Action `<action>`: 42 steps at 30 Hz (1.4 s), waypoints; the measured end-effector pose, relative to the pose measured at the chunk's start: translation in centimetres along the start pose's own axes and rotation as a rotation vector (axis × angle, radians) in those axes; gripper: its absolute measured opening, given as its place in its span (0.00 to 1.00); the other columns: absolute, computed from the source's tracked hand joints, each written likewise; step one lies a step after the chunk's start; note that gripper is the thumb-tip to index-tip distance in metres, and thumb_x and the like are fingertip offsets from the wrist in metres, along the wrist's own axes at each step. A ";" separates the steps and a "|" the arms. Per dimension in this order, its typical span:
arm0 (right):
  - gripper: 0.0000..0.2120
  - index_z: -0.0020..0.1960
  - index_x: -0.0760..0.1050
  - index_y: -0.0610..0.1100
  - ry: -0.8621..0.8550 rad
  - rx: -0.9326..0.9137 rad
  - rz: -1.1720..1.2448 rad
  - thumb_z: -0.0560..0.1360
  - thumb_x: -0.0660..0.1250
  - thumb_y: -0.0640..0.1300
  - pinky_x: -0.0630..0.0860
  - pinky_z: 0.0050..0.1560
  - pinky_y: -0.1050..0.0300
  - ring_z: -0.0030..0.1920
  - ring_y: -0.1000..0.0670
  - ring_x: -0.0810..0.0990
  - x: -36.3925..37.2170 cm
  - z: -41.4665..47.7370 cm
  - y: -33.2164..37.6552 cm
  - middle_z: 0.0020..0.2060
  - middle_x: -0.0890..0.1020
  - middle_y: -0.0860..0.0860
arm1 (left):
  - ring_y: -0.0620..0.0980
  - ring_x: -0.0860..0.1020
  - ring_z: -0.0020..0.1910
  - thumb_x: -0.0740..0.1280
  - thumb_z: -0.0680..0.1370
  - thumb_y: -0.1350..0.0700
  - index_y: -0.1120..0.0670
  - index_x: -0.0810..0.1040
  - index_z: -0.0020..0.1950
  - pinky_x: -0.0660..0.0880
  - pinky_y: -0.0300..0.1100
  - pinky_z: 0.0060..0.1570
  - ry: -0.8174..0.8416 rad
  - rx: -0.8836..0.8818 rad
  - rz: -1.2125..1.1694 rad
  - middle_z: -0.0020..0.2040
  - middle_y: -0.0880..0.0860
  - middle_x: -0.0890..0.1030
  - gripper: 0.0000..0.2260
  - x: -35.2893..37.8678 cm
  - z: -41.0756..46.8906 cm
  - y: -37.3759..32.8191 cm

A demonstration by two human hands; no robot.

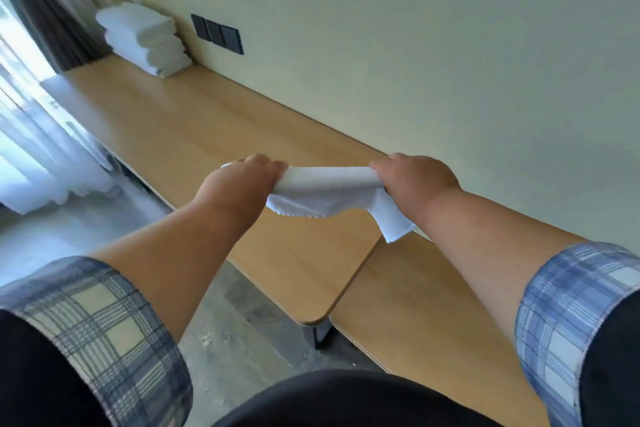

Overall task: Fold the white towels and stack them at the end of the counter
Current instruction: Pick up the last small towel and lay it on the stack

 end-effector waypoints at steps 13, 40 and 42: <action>0.04 0.52 0.71 0.48 -0.044 -0.097 0.041 0.78 0.60 0.43 0.68 0.36 0.54 0.39 0.42 0.73 -7.7 17.9 31.0 0.47 0.76 0.48 | 0.48 0.76 0.63 0.70 0.72 0.63 0.45 0.55 0.77 0.76 0.43 0.57 0.008 -0.137 0.143 0.67 0.46 0.69 0.39 -0.7 -6.7 35.3; 0.11 0.45 0.69 0.50 -0.106 -0.356 0.186 0.79 0.60 0.57 0.69 0.37 0.52 0.38 0.45 0.74 -8.3 69.8 56.2 0.37 0.74 0.52 | 0.50 0.77 0.41 0.68 0.69 0.61 0.36 0.67 0.61 0.65 0.41 0.30 0.078 -0.299 0.024 0.49 0.43 0.72 0.28 8.0 16.7 83.9; 0.10 0.44 0.68 0.52 -0.105 -0.293 0.206 0.79 0.60 0.57 0.66 0.36 0.53 0.38 0.46 0.73 -8.0 73.0 57.3 0.36 0.71 0.54 | 0.49 0.79 0.43 0.65 0.73 0.59 0.35 0.68 0.61 0.69 0.42 0.35 0.037 -0.231 -0.004 0.50 0.44 0.75 0.23 9.1 19.7 87.8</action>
Point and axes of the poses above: each hand's wrist, its own z-axis towards the middle knuckle, its own x-axis out of the palm, y = z × x, the point moved 3 cm from there along z, towards the middle knuckle
